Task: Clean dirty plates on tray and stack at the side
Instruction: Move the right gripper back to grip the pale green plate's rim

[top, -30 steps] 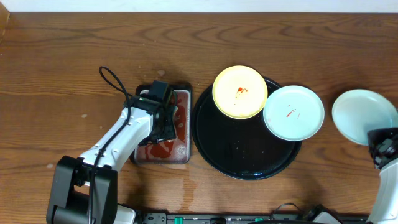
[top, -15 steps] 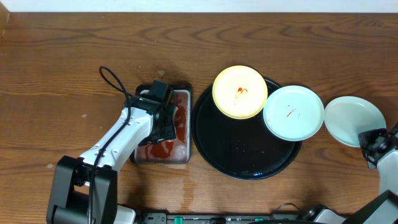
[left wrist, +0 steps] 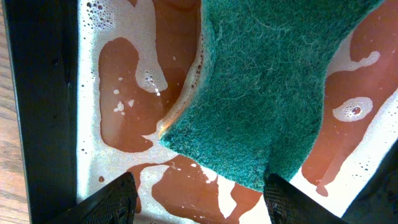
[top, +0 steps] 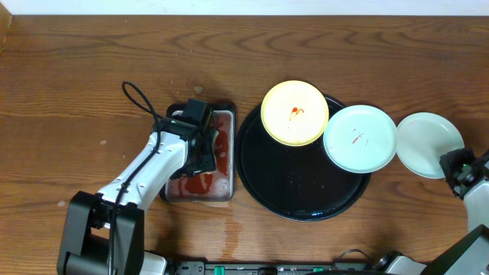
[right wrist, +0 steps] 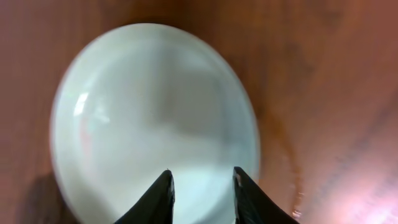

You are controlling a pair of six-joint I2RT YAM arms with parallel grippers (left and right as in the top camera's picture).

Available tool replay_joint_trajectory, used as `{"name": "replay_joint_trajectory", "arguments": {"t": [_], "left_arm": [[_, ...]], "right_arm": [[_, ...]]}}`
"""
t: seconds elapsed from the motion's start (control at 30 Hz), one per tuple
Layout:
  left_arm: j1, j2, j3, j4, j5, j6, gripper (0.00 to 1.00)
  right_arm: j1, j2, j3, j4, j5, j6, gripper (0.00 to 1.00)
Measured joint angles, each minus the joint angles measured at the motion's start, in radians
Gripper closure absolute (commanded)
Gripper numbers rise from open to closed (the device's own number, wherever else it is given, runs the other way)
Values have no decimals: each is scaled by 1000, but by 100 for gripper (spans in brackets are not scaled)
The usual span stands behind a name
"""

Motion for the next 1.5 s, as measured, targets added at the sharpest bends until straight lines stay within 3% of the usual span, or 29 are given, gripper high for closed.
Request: {"name": "replay_joint_trajectory", "arguments": {"t": [0.1, 0.23, 0.3, 0.6, 0.97, 1.23, 1.5], "left_arm": [[0, 0, 0, 0, 0, 0, 33], [0, 0, 0, 0, 0, 0, 34], [0, 0, 0, 0, 0, 0, 33], [0, 0, 0, 0, 0, 0, 33], [0, 0, 0, 0, 0, 0, 33], [0, 0, 0, 0, 0, 0, 34], [0, 0, 0, 0, 0, 0, 34]], "right_arm": [[4, 0, 0, 53, -89, -61, 66], [50, 0, 0, 97, -196, -175, 49], [83, 0, 0, 103, -226, -221, 46], [238, 0, 0, 112, -248, -372, 46], [266, 90, 0, 98, -224, -404, 59], [267, 125, 0, 95, -227, -414, 85], [267, 125, 0, 77, -233, -420, 98]]}}
